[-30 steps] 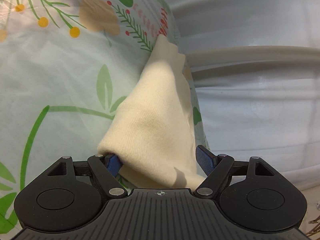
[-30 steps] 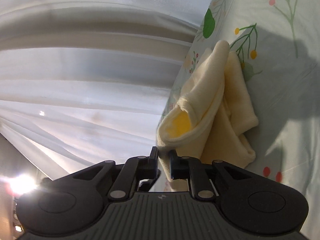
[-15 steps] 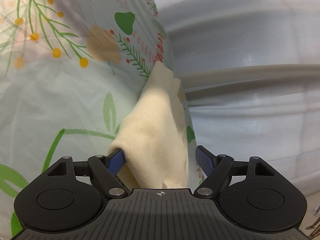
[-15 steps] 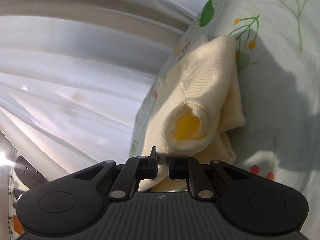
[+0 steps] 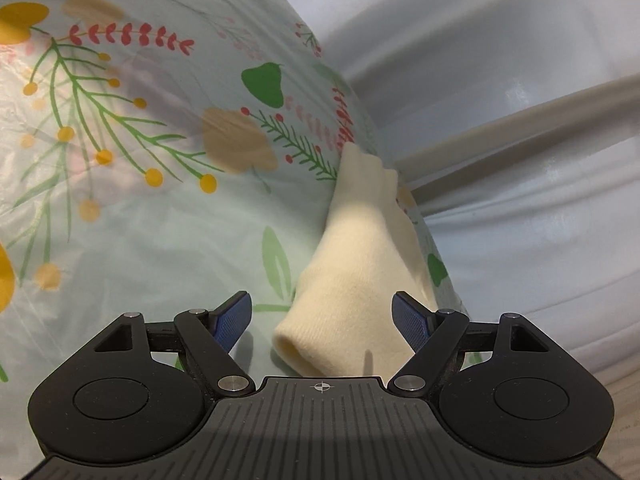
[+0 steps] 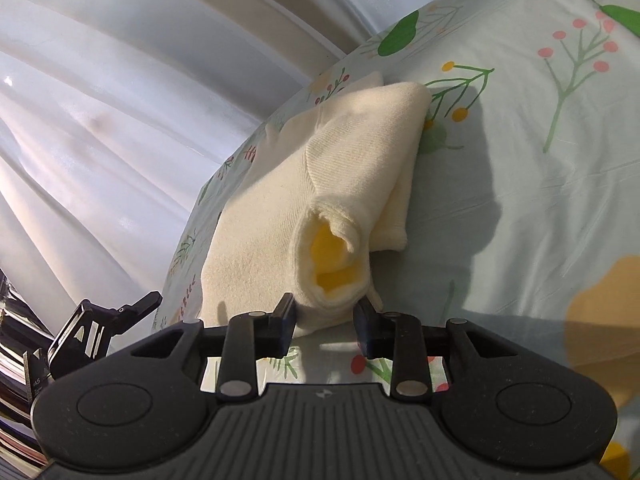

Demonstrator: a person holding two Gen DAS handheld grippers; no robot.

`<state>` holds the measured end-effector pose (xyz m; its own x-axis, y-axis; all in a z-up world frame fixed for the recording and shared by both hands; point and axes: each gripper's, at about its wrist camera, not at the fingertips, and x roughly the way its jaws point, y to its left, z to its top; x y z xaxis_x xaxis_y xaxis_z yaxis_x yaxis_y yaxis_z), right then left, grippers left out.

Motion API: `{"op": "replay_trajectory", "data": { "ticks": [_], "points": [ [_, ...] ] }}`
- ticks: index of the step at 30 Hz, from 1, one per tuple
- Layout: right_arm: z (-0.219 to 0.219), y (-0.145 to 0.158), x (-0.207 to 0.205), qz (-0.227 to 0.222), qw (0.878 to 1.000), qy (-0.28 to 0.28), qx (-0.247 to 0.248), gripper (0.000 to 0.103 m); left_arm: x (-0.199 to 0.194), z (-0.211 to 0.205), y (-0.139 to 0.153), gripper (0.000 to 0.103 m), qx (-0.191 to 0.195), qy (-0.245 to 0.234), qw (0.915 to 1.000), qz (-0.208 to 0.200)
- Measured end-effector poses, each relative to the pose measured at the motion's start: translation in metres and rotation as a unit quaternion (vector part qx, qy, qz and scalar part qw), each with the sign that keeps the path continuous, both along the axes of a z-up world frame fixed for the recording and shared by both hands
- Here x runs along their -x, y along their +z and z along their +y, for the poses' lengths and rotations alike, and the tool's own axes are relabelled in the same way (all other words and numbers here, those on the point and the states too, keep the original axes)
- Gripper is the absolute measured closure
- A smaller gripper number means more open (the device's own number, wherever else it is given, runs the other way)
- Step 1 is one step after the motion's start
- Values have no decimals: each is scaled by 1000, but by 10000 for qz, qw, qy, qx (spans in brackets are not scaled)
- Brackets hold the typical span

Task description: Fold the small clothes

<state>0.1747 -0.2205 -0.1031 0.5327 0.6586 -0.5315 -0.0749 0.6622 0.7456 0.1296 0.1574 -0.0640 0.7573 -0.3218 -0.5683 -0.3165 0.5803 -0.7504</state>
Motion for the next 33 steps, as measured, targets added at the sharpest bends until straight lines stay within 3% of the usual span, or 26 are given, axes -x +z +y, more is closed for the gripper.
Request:
{"op": "replay_trajectory", "data": {
  "ticks": [1,2,3,5,9,13,21,25,27,29,33],
  "points": [
    [-1,2,0,9,10000,-39,2,66,-4,-1,-2,20,51,-107,9999,-19],
    [-1,4,0,15,9999,-101,66,53,-9,-4,-4,20,64,-204,9998,-14],
    [-3,6,3,2,9995,-173,249,46,-13,-8,-6,20,19,-274,9996,13],
    [-6,10,2,-153,9986,-159,481,42,-19,-13,-10,20,-33,-417,9991,4],
    [-4,-4,-10,52,10000,47,7,51,-31,-25,-17,19,-73,-715,9973,122],
    [10,-10,-21,-44,9998,104,139,78,-41,-33,-22,20,-124,-875,9958,244],
    [17,5,-25,-515,9944,-4,921,81,-48,-49,-16,20,-508,-1087,9923,302],
    [17,17,-10,-640,9880,-18,1403,71,-28,-49,-4,15,-1183,-981,9870,482],
    [19,27,3,-817,9810,78,1760,56,-12,-53,5,8,-1656,-980,9798,541],
    [22,37,20,-950,9727,309,2094,25,0,-60,12,7,-2061,-1068,9709,583],
    [31,47,45,-688,9620,733,2540,12,20,-77,12,7,-2850,-1268,9462,856]
  ]
}}
